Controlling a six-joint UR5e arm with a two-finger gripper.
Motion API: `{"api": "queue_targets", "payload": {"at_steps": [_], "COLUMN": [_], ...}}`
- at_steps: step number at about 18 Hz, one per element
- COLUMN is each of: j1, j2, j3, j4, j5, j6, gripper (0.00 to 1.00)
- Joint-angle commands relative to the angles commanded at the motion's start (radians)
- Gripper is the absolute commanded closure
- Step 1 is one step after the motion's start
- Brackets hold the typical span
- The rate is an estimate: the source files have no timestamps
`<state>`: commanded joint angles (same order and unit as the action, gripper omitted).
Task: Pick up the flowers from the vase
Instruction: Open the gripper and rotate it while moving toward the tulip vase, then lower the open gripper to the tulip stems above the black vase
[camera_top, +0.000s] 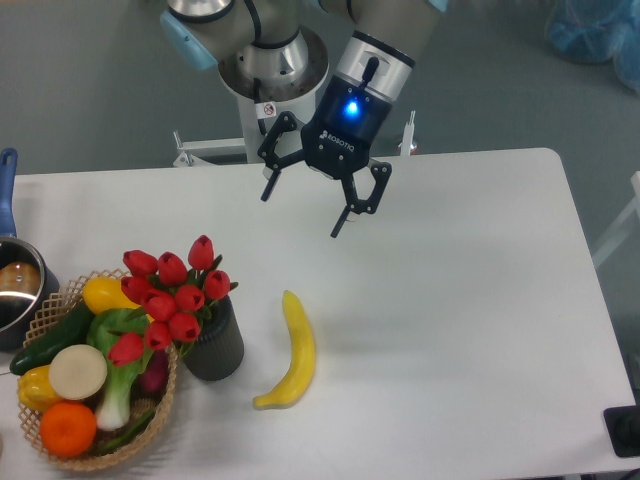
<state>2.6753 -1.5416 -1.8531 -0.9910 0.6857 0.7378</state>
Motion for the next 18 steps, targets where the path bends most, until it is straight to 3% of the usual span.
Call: {"api": "queue_targets", "payload": {"at_steps": [12, 18], "j1": [-0.035, -0.037], "j2": [-0.032, -0.032], "j3": [-0.006, -0.067], "j4": [0.008, 0.005], "j5": [0.008, 0.015], "j6": [0.155, 0.463], "gripper": [0.0, 0.0]}}
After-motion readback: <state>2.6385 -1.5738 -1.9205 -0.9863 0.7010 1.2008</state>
